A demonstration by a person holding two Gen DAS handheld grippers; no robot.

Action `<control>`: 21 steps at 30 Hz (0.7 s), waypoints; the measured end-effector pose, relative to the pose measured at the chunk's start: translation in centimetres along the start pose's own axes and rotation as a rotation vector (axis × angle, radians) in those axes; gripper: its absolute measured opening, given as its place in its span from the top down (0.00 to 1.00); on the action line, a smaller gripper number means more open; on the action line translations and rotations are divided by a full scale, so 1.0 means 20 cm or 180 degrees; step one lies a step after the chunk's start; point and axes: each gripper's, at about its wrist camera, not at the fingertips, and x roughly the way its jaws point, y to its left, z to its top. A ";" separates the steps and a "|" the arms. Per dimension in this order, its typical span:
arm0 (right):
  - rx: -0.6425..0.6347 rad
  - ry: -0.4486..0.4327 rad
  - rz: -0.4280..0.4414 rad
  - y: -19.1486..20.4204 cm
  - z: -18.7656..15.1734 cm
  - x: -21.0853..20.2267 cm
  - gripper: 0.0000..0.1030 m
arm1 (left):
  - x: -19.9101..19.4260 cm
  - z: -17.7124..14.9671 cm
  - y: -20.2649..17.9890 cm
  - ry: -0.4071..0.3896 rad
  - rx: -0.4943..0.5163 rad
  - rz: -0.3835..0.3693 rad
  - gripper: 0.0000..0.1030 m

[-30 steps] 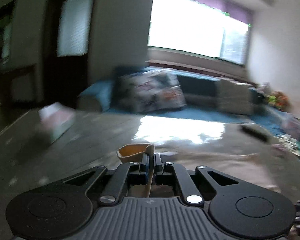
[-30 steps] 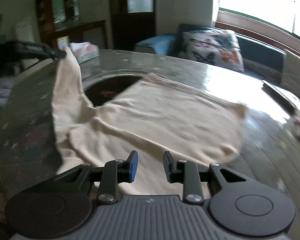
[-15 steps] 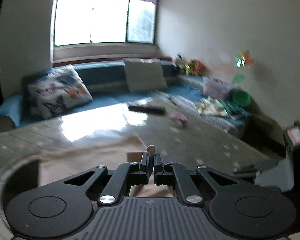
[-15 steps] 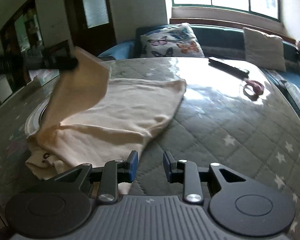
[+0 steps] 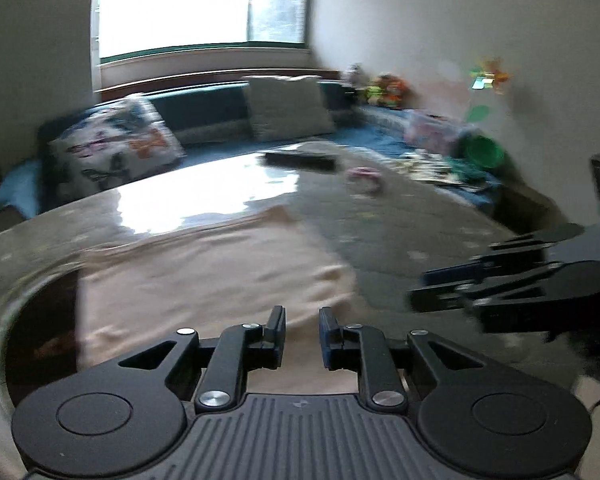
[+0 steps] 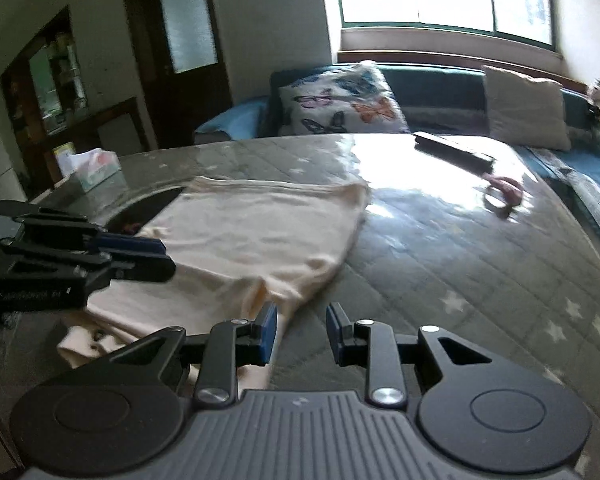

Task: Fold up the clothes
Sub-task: 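Release the sleeve and flatten the folded side with both grippers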

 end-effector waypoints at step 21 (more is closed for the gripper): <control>-0.0360 0.0294 0.0170 0.18 0.04 0.19 0.80 | -0.03 -0.22 0.39 0.0323 -0.0080 0.0417 0.81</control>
